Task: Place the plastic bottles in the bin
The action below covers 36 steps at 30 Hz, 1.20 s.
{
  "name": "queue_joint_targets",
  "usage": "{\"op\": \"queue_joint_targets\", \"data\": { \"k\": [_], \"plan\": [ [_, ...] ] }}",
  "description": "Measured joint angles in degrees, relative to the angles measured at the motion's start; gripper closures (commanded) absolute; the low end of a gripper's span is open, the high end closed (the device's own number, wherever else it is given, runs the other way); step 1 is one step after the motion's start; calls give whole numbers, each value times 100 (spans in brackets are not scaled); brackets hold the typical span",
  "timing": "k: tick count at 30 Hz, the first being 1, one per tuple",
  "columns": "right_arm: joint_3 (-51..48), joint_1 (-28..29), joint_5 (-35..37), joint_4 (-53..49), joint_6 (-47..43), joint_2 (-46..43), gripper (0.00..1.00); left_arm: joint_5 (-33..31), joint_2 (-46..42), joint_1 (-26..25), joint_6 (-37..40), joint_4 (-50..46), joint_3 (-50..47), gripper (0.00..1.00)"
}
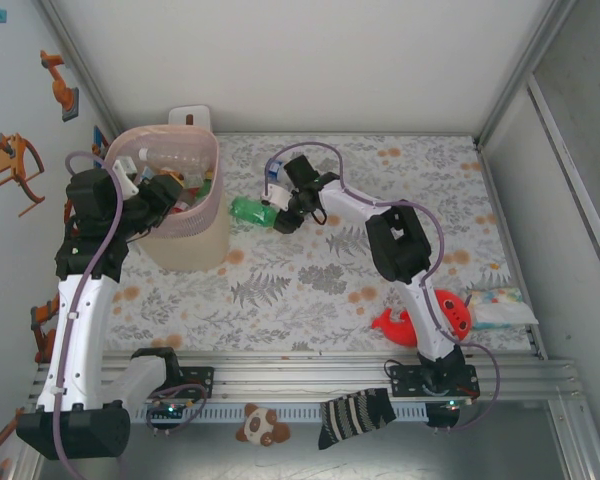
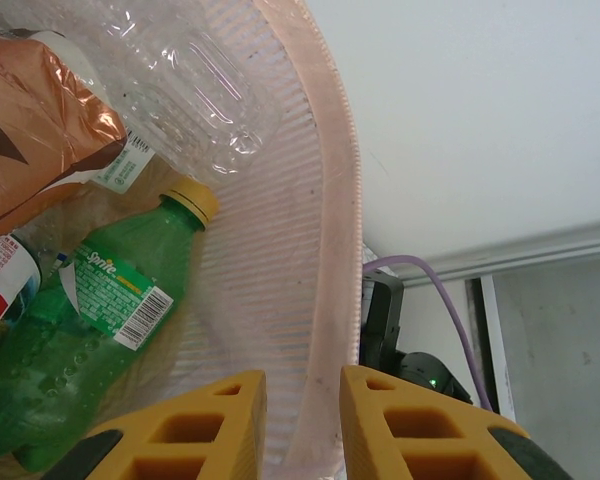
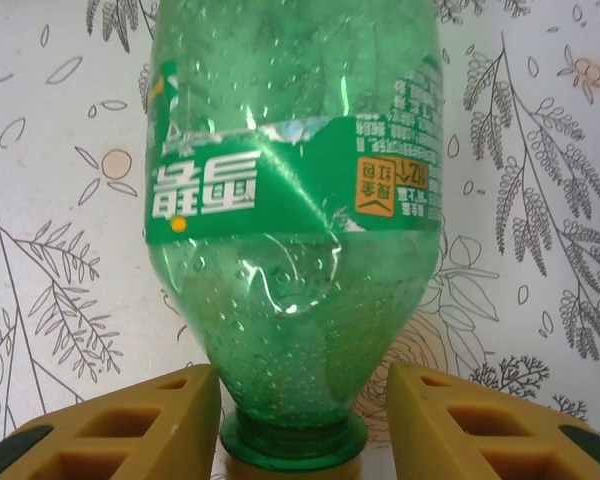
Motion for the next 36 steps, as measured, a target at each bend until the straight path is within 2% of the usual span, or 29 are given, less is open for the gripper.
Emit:
{"op": "queue_joint_targets", "data": {
  "k": [13, 15, 19, 30, 36],
  "plan": [
    [-199, 0, -151, 232, 37, -22, 76, -76, 0, -33, 11, -186, 219, 73],
    [-286, 0, -170, 297, 39, -63, 79, -79, 0, -33, 33, -219, 326, 68],
    [-629, 0, -175, 404, 105, -282, 83, -79, 0, -33, 114, -315, 531, 66],
    [-2441, 0, -63, 1215, 1001, -1775, 89, -76, -153, -33, 361, -297, 726, 65],
    [-3344, 0, 31, 1895, 1665, -2881, 90, 227, -295, -35, 476, 363, 507, 55]
  ]
}}
